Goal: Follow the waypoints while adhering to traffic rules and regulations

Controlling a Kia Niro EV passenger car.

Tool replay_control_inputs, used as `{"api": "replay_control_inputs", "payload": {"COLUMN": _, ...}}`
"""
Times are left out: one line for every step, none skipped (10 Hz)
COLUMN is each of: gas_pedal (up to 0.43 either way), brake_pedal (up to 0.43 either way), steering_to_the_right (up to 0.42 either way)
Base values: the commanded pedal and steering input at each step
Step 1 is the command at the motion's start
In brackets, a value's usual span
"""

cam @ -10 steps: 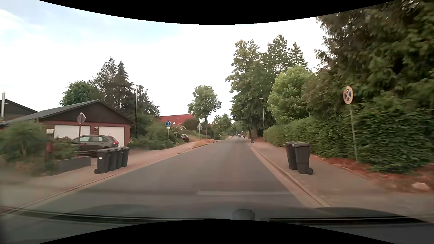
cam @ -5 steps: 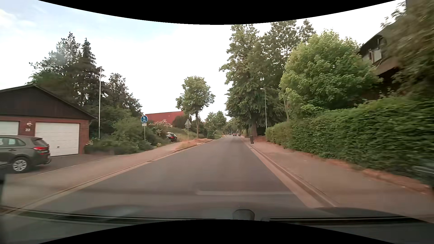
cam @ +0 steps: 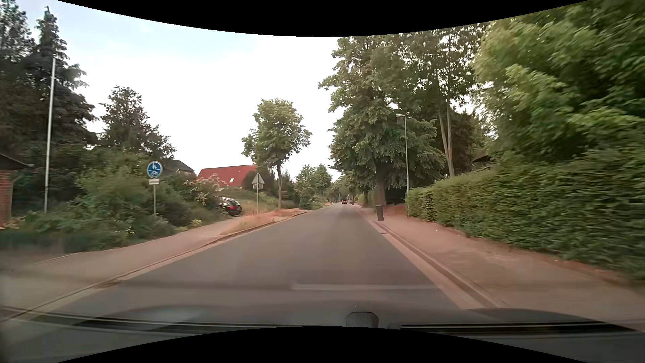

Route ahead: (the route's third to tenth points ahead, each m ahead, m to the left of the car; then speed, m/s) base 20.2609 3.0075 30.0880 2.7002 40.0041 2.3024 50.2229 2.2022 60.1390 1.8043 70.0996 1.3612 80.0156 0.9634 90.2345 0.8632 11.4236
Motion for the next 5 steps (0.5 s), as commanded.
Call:
{"api": "replay_control_inputs", "payload": {"gas_pedal": 0.209, "brake_pedal": 0.0, "steering_to_the_right": 0.009}}
{"api": "replay_control_inputs", "payload": {"gas_pedal": 0.209, "brake_pedal": 0.0, "steering_to_the_right": 0.004}}
{"api": "replay_control_inputs", "payload": {"gas_pedal": 0.209, "brake_pedal": 0.0, "steering_to_the_right": 0.003}}
{"api": "replay_control_inputs", "payload": {"gas_pedal": 0.209, "brake_pedal": 0.0, "steering_to_the_right": 0.003}}
{"api": "replay_control_inputs", "payload": {"gas_pedal": 0.209, "brake_pedal": 0.0, "steering_to_the_right": 0.003}}
